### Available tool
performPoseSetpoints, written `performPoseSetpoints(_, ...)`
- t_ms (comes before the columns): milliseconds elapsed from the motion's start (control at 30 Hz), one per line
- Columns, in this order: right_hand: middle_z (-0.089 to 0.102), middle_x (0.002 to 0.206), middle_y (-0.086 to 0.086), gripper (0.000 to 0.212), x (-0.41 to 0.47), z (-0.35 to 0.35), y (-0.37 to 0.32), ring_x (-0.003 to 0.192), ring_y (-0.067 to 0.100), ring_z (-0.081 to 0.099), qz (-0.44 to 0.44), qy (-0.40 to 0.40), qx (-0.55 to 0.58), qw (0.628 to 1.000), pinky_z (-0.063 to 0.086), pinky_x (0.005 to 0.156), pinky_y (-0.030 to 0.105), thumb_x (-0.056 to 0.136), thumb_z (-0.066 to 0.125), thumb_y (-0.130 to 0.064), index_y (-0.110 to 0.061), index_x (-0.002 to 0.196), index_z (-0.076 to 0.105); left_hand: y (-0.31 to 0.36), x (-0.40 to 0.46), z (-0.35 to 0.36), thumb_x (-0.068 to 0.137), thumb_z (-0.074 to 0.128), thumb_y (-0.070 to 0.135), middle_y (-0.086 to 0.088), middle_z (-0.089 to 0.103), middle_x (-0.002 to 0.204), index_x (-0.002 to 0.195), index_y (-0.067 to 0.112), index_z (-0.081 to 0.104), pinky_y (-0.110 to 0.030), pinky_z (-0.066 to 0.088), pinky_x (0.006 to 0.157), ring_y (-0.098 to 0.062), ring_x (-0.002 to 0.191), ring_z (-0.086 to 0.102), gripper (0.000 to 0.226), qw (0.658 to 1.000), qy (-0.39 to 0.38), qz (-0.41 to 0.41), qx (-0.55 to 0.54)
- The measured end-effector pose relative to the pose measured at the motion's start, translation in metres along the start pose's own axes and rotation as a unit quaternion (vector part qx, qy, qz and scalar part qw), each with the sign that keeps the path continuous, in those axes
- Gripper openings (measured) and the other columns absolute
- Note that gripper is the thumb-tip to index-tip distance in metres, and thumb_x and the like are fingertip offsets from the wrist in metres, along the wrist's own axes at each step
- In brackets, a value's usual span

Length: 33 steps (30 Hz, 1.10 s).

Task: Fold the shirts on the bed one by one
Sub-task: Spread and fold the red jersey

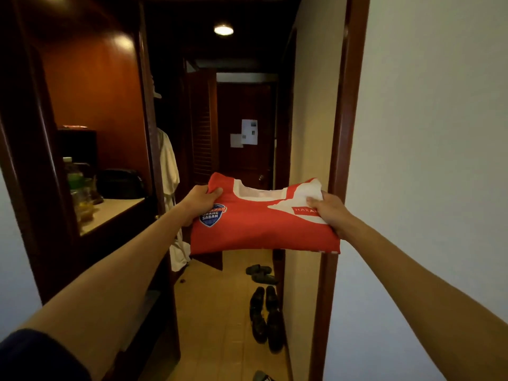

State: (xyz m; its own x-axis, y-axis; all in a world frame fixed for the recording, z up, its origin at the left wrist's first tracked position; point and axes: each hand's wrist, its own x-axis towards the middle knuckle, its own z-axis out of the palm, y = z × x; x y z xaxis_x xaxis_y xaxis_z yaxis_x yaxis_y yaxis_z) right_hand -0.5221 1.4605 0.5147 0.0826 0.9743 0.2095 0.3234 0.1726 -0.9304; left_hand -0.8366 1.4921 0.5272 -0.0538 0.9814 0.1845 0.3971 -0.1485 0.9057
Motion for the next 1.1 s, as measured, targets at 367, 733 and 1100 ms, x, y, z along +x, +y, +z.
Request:
performPoseSetpoints(367,0.071,0.099,0.003,0.016,0.208,0.104,0.018,0.089,0.020,0.070,-0.011,-0.034,0.037,0.999,0.055,0.070,0.031,0.103,0.050,-0.023,-0.028,0.116,0.059,-0.072,0.211,-0.044,0.098,0.060,0.035,-0.006,0.073,0.082,0.102,0.013,0.067,-0.031,0.056,0.061,-0.018,0.070,0.072,0.023,0.999,0.032,-0.025,0.006)
performPoseSetpoints(733,0.071,0.099,0.001,0.012,0.476,0.168,0.046,0.085,0.016,0.070,0.000,-0.075,0.065,0.995,0.052,0.063,0.028,0.102,0.053,-0.025,-0.030,0.112,0.057,-0.108,0.440,-0.039,0.101,0.057,0.031,0.004,0.069,0.065,0.088,0.018,0.062,-0.015,0.047,0.041,-0.004,0.049,0.066,0.020,0.995,0.097,-0.028,0.006)
performPoseSetpoints(1100,0.073,0.098,0.008,0.006,0.716,0.253,0.095,0.084,0.022,0.073,-0.004,-0.114,0.047,0.992,0.056,0.069,0.033,0.102,0.052,-0.028,-0.030,0.104,0.058,-0.193,0.688,-0.043,0.098,0.057,0.041,-0.008,0.073,0.088,0.105,0.019,0.060,-0.033,0.059,0.067,-0.022,0.080,0.072,0.023,0.994,0.095,-0.052,0.020)
